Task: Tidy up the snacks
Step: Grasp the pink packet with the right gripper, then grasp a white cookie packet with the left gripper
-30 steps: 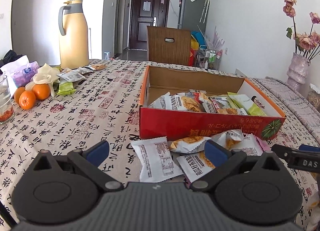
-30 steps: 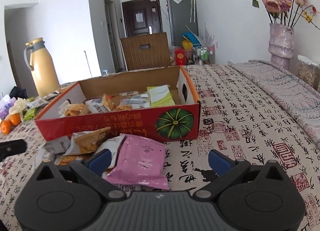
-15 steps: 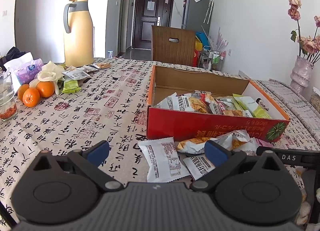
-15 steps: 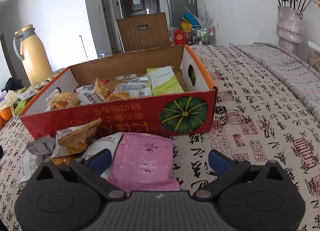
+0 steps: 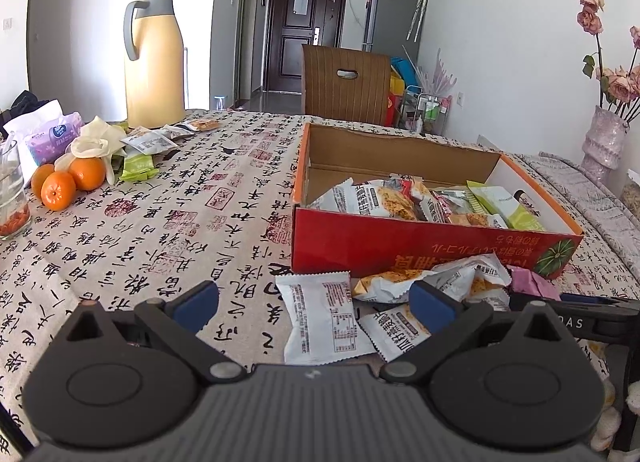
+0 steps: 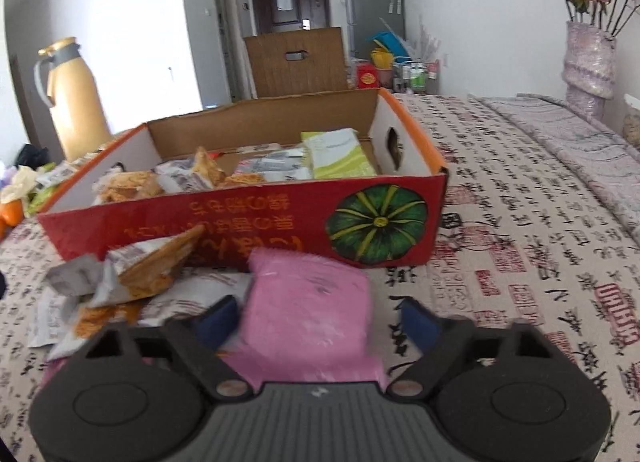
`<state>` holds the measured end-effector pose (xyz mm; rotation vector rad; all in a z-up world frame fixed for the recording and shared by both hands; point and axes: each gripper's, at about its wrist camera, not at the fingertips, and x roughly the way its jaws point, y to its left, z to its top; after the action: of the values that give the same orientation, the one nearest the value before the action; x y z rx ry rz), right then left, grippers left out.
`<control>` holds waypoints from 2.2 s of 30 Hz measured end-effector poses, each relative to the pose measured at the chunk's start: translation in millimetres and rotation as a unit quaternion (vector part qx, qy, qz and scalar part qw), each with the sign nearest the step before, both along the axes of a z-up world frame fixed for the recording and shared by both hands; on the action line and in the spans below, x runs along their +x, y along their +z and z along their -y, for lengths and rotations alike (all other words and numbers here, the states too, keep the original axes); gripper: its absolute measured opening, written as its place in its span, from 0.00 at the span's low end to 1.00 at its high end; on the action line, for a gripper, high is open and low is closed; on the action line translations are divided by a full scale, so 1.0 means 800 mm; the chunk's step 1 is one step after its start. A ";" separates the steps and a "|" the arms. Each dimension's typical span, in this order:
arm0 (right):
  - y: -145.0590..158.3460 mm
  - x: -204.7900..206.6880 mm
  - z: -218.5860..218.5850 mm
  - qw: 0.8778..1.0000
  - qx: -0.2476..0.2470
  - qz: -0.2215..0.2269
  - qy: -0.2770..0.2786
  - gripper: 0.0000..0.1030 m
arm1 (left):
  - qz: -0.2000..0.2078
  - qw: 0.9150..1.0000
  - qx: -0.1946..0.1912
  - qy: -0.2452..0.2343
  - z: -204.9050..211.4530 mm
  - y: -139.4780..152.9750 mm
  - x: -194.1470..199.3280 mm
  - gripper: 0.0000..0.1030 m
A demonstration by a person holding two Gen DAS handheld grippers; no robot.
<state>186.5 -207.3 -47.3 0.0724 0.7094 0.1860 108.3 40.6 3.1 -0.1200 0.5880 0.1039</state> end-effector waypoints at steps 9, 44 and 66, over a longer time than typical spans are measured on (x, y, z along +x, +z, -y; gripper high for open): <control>0.010 -0.012 0.003 1.000 0.017 0.019 0.010 0.59 | -0.015 1.000 0.005 0.007 -0.003 -0.006 0.002 1.00; 0.007 -0.031 0.060 0.996 0.044 0.063 -0.047 0.59 | -0.115 0.992 0.021 0.052 0.004 -0.053 0.080 0.87; 0.007 -0.038 0.049 0.996 0.022 0.076 -0.037 0.59 | -0.086 0.996 0.020 0.027 0.008 -0.043 0.057 0.42</control>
<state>155.9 -246.1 -41.4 0.1255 0.5490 0.1341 153.8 34.3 -31.5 -0.0885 0.7551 0.1801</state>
